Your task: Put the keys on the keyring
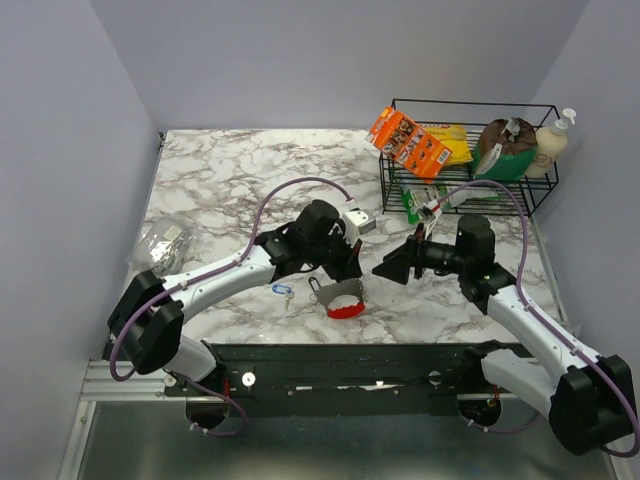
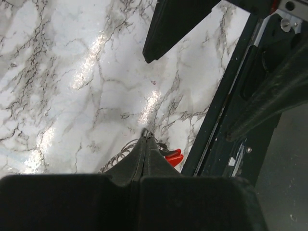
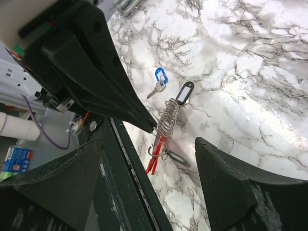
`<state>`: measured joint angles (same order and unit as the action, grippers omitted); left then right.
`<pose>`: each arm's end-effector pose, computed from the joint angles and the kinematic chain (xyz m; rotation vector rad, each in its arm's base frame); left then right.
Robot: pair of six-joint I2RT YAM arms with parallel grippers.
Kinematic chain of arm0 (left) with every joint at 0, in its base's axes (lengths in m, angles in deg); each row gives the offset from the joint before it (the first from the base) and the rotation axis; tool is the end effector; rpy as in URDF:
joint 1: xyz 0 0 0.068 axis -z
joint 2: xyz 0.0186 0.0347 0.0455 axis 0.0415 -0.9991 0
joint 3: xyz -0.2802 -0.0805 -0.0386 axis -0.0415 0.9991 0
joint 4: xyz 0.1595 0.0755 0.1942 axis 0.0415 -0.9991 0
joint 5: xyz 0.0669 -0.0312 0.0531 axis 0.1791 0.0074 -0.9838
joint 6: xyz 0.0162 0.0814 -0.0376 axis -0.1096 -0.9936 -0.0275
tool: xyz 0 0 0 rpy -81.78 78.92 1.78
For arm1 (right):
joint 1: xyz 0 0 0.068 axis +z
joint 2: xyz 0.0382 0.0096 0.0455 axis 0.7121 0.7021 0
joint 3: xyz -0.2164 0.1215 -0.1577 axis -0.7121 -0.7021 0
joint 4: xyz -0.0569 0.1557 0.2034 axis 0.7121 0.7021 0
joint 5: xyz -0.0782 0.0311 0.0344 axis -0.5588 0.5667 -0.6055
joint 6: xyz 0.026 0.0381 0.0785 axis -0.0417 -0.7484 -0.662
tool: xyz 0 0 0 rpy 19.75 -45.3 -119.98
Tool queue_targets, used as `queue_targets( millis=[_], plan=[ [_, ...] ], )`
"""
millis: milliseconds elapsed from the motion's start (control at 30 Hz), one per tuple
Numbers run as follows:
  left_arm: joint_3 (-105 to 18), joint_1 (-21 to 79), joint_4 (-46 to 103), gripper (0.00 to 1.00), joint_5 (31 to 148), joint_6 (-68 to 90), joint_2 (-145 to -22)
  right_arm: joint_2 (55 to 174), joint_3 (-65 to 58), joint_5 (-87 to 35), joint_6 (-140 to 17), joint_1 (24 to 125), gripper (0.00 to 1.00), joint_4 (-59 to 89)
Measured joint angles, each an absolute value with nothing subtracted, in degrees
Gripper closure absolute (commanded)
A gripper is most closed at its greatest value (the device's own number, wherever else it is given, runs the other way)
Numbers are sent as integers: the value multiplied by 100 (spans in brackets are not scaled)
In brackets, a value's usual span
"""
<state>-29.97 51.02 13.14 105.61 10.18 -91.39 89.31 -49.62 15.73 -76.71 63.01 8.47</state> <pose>0.2082 -0.2877 0.2566 0.9974 2.1507 -1.0147 0.1967 0.1275 0.2521 -0.5382 1.9309 1.2790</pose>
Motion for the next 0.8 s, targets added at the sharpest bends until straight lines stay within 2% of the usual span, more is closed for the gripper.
queue_targets(
  millis=[233, 667, 800],
  plan=[
    [-2997, 5072, 1452, 100, 10598, 1243, -9083, 9060, -4962, 1676, -7662, 6301, 15, 847],
    [-2883, 5045, 2158, 100, 10644, 1858, -10038, 9331, -5002, 1348, -7704, 6301, 15, 847],
    [-2761, 4999, 2296, 100, 10771, 1855, -9817, 9263, -5056, 1381, -7702, 6301, 23, 847]
  ],
)
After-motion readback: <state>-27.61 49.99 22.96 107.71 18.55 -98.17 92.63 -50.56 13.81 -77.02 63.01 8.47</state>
